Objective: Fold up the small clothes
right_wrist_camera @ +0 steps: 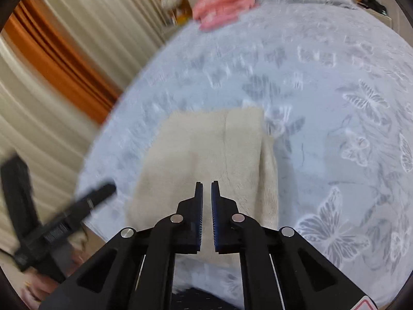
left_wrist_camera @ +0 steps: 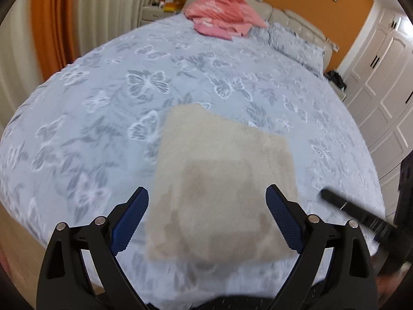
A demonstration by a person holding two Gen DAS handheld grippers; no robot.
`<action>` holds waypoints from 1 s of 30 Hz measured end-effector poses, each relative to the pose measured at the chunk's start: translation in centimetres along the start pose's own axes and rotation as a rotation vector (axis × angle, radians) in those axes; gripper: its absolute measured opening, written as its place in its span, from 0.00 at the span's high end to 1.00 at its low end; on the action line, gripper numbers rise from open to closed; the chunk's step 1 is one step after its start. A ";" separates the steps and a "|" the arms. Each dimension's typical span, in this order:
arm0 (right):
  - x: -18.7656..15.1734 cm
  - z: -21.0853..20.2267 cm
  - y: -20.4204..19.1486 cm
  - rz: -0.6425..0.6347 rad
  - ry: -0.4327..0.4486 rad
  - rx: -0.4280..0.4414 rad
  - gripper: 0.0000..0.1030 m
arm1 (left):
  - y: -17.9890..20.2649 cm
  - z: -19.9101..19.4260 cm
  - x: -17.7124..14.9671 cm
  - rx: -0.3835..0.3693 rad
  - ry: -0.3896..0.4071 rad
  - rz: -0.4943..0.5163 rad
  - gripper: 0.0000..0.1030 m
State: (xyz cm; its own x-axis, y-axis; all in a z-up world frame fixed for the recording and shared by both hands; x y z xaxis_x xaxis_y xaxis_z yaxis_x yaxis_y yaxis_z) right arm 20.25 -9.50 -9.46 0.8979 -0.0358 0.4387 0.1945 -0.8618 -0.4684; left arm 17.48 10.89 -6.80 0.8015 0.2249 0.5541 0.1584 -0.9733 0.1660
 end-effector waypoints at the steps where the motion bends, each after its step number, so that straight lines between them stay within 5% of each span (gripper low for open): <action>1: -1.3 2.7 1.4 0.014 -0.109 -0.035 0.95 | 0.2 2.4 -0.2 0.045 -0.044 0.018 0.13; 3: -4.1 6.4 3.4 0.018 -0.228 -0.101 0.99 | -0.4 7.0 -2.2 0.147 -0.170 0.046 0.14; 5: -3.9 4.9 2.8 0.014 -0.174 -0.093 0.97 | -1.5 9.0 -4.2 0.155 -0.244 0.008 0.13; 7: -3.5 2.5 1.6 0.020 -0.120 -0.073 0.89 | -2.1 7.0 -4.2 0.121 -0.182 -0.058 0.14; 10: -3.8 -2.5 -0.3 -0.048 0.014 -0.097 0.72 | -1.3 3.0 -4.4 0.135 -0.101 0.002 0.14; 12: -4.7 -5.2 -0.5 -0.060 0.101 -0.146 0.44 | -0.2 -0.2 -4.7 0.163 -0.019 0.077 0.11; 20: -9.9 -10.4 0.2 0.036 0.207 -0.270 0.42 | 2.9 -7.2 -7.3 0.211 0.136 0.285 0.05; 30: -14.2 -11.3 -3.0 0.034 0.218 -0.300 0.34 | 1.4 -10.3 -11.1 0.199 0.157 0.334 0.05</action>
State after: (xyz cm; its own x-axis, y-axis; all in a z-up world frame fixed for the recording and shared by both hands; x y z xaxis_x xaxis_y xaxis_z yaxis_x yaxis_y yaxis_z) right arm 2.49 -12.07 -5.63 0.7901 -0.1464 0.5952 0.0124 -0.9670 -0.2544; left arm 2.89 7.54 -4.31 0.7327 -0.1153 0.6707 0.0254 -0.9802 -0.1963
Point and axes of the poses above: each gripper's, at about its wrist camera, not at the fingertips, and z roughly the way its jaws point, y to its right, x to its top, the point moved 5 cm from there along z, roughly the way its jaws point, and after that the axes turned 6 degrees about x, right-handed, at the moved point
